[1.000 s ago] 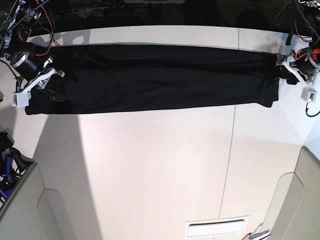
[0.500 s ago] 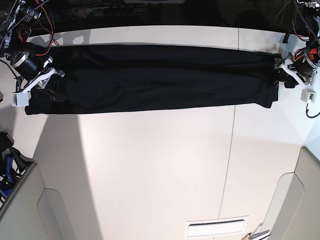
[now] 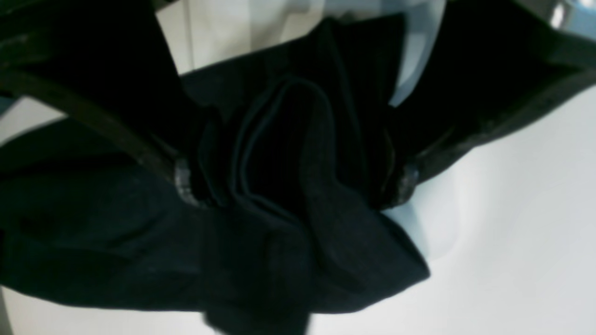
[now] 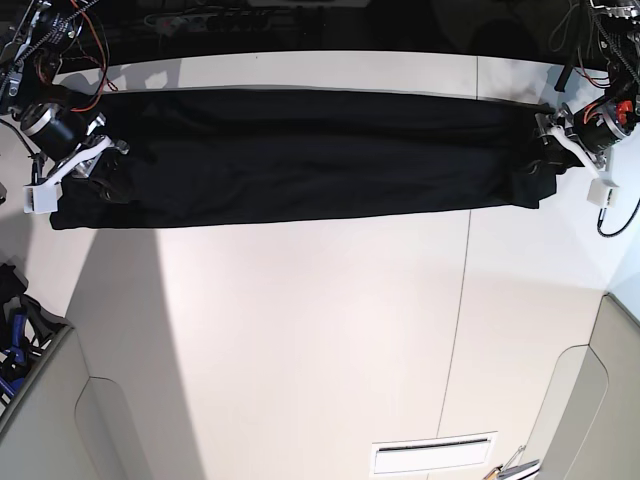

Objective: Fold the T-shirt properly
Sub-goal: 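Regrasp both ends of the folded strip with both grippers, then carry the strip end with the left gripper toward the right gripper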

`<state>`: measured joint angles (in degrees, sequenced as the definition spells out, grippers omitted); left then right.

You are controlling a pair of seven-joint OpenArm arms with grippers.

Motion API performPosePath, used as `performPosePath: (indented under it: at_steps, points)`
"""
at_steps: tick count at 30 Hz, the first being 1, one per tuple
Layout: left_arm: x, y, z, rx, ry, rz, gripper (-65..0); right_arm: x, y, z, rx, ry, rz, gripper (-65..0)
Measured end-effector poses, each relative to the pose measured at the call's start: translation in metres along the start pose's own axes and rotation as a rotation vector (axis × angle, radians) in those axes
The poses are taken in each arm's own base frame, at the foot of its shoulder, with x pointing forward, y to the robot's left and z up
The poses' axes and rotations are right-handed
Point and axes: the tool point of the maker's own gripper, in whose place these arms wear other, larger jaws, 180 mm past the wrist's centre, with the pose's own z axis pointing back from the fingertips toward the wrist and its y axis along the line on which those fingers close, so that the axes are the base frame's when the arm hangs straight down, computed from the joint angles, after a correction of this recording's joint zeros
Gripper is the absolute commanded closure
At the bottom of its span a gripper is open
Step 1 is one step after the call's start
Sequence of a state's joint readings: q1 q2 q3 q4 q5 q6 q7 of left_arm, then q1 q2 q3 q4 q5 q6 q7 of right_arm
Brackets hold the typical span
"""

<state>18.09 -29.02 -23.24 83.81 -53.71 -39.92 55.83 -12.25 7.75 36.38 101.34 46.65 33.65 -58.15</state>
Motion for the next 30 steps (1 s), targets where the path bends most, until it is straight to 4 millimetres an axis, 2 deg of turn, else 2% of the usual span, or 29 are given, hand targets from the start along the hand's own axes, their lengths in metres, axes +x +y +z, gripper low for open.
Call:
performPosePath:
  at_steps: [2,4,6,15,18,25,30]
  points:
    - [-0.003,0.0,0.0,0.0,0.011,0.001,-29.8,0.0,0.0,0.0,0.0,0.0,0.0,0.0]
    - [-0.006,0.0,-0.002,-0.001,0.024,0.007,-11.7,0.0,0.0,0.0,0.0,0.0,0.0,0.0]
    - [-0.008,-0.001,-0.002,-0.004,0.029,0.009,0.0,0.0,0.0,0.0,0.0,0.0,0.0,0.0]
    - [-0.002,-0.001,-0.003,0.0,0.002,0.003,0.0,0.007,0.006,0.001,0.039,-0.036,-0.025,0.0]
    - [0.008,0.005,-0.004,0.03,-0.004,-0.025,0.0,0.009,0.001,0.005,0.024,-0.047,-0.031,0.0]
    - [0.041,0.034,0.003,0.172,-0.014,-0.102,0.0,0.02,-0.018,0.023,-0.021,-0.111,-0.073,0.0]
    - [0.083,0.049,0.013,0.258,-0.061,-0.147,0.0,0.022,-0.031,0.035,-0.062,-0.129,-0.089,0.0]
